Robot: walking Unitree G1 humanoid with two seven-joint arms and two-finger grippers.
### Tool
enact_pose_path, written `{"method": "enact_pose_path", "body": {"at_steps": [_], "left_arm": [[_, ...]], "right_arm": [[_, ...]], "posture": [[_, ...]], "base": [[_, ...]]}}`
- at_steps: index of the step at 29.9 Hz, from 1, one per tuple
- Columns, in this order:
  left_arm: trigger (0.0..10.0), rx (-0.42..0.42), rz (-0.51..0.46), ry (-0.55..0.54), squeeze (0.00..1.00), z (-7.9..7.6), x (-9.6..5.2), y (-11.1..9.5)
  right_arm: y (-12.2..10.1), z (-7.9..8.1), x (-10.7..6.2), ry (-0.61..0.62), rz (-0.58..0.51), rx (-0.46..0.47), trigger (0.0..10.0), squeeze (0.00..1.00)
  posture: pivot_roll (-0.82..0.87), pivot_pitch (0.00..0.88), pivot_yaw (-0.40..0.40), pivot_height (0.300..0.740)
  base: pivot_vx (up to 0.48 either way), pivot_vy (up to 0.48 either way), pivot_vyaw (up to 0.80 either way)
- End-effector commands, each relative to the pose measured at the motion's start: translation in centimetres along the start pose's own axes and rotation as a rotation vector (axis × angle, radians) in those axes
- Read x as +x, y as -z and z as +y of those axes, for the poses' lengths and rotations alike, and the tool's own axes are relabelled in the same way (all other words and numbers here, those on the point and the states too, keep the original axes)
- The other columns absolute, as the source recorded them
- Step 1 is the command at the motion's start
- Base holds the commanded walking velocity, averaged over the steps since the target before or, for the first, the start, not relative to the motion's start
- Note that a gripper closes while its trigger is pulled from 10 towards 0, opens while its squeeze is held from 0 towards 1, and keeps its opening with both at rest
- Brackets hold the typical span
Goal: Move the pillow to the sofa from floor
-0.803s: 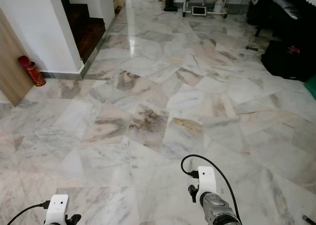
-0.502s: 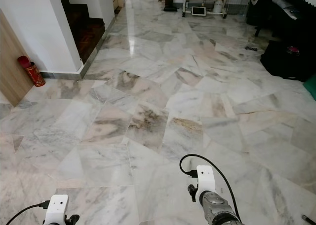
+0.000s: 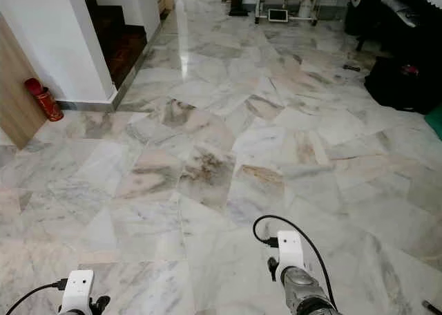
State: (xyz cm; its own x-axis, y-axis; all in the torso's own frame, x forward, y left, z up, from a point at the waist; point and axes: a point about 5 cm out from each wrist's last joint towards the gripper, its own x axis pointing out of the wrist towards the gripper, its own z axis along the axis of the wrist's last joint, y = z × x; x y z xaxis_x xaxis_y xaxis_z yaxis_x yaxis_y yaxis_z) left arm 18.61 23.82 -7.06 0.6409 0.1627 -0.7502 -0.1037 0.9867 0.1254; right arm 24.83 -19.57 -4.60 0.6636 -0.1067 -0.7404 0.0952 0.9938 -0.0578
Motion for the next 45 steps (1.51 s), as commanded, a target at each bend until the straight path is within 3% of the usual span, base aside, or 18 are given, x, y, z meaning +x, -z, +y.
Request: {"method": "enact_pose_path", "body": {"at_steps": [1,7,9,11,13,18,21,25,26,28,29,32,35,38,39,42,44,45], "left_arm": [[10.0,-0.026,0.001,-0.025,0.00,0.3,-0.1,0.4],[10.0,-0.038,-0.007,-0.038,0.00,0.3,-0.2,0.4],[10.0,-0.039,-0.012,-0.041,0.00,0.4,-0.2,0.3],[10.0,-0.046,-0.017,-0.048,0.00,0.4,-0.2,0.3],[10.0,-0.048,-0.021,-0.057,0.00,0.5,-0.2,0.3],[10.0,-0.055,-0.028,-0.070,0.00,0.6,-0.2,0.2],[10.0,-0.058,-0.031,-0.080,0.00,0.7,-0.2,0.2],[10.0,-0.062,-0.035,-0.088,0.00,0.7,-0.2,0.2],[10.0,-0.064,-0.039,-0.094,0.00,0.8,-0.2,0.2],[10.0,-0.063,-0.043,-0.097,0.00,0.8,-0.2,0.1],[10.0,-0.063,-0.047,-0.101,0.00,0.8,-0.2,0.1],[10.0,-0.062,-0.053,-0.108,0.00,0.9,-0.3,0.1],[10.0,-0.065,-0.057,-0.119,0.00,1.0,-0.3,0.0],[10.0,-0.063,-0.058,-0.122,0.00,1.0,-0.3,0.0],[10.0,-0.063,-0.058,-0.122,0.00,1.0,-0.3,0.0],[10.0,-0.071,-0.067,-0.124,0.00,1.0,-0.3,-0.1],[10.0,-0.078,-0.070,-0.129,0.00,1.0,-0.2,-0.2],[10.0,-0.078,-0.070,-0.129,0.00,1.0,-0.2,-0.2]], "right_arm": [[-0.6,0.0,-0.1,0.028,-0.113,0.053,10.0,0.00],[-1.9,-0.2,-0.5,0.067,-0.289,0.114,10.0,0.00],[-2.3,-0.2,-0.7,0.064,-0.335,0.086,10.0,0.00],[-7.7,-3.3,-1.5,0.081,-0.553,0.049,10.0,0.00],[-12.0,-4.9,-2.8,0.073,-0.733,0.065,10.0,0.00],[-14.6,-4.7,-3.9,0.063,-0.871,0.077,10.0,0.00],[-17.1,-2.9,-5.4,-0.008,-1.013,0.015,10.0,0.00],[-18.4,-1.1,-6.8,-0.092,-1.107,-0.037,10.0,0.00],[-18.5,0.1,-7.7,-0.143,-1.143,-0.079,10.0,0.00],[-18.4,0.8,-8.3,-0.177,-1.160,-0.108,10.0,0.00],[-17.9,1.2,-9.3,-0.189,-1.187,-0.183,10.0,0.00],[-17.1,1.2,-10.3,-0.180,-1.205,-0.249,10.0,0.00],[-15.1,0.9,-11.5,-0.163,-1.187,-0.249,10.0,0.00],[-10.6,-0.9,-11.4,-0.067,-1.031,-0.214,10.0,0.00],[-10.6,-0.9,-11.4,-0.067,-1.031,-0.214,10.0,0.00],[-7.4,-2.5,-10.5,-0.012,-0.914,-0.121,10.0,0.00],[-4.4,-4.0,-8.7,0.055,-0.754,-0.084,10.0,0.00],[-4.4,-4.0,-8.7,0.055,-0.754,-0.084,10.0,0.00]], "posture": [[-0.04,0.000,-0.003,0.740],[-0.03,0.000,-0.009,0.740],[-0.03,0.000,-0.009,0.740],[-0.03,0.000,-0.009,0.740],[-0.03,0.000,-0.009,0.740],[-0.04,0.000,-0.006,0.740],[-0.04,0.005,-0.004,0.740],[-0.04,0.010,-0.006,0.740],[-0.04,0.010,-0.006,0.740],[-0.04,0.011,-0.007,0.740],[-0.04,0.011,-0.008,0.740],[-0.05,0.011,-0.006,0.740],[-0.07,0.016,0.007,0.740],[-0.07,0.015,0.013,0.740],[-0.07,0.015,0.013,0.740],[-0.08,0.012,0.012,0.740],[-0.08,0.008,0.007,0.740],[-0.08,0.008,0.007,0.740]], "base": [[0.000,0.000,0.00],[0.000,0.000,0.00],[0.000,0.000,0.00],[0.000,0.000,0.00],[0.000,0.000,0.00],[0.000,0.000,0.00],[0.000,0.000,0.00],[0.000,0.000,0.00],[0.000,0.000,0.00],[0.000,0.000,0.00],[0.000,0.000,0.00],[0.000,0.000,0.00],[0.000,0.000,0.00],[0.000,0.000,0.00],[0.000,0.000,0.00],[0.000,0.000,0.00],[0.000,0.000,0.00],[0.000,0.000,0.00]]}}
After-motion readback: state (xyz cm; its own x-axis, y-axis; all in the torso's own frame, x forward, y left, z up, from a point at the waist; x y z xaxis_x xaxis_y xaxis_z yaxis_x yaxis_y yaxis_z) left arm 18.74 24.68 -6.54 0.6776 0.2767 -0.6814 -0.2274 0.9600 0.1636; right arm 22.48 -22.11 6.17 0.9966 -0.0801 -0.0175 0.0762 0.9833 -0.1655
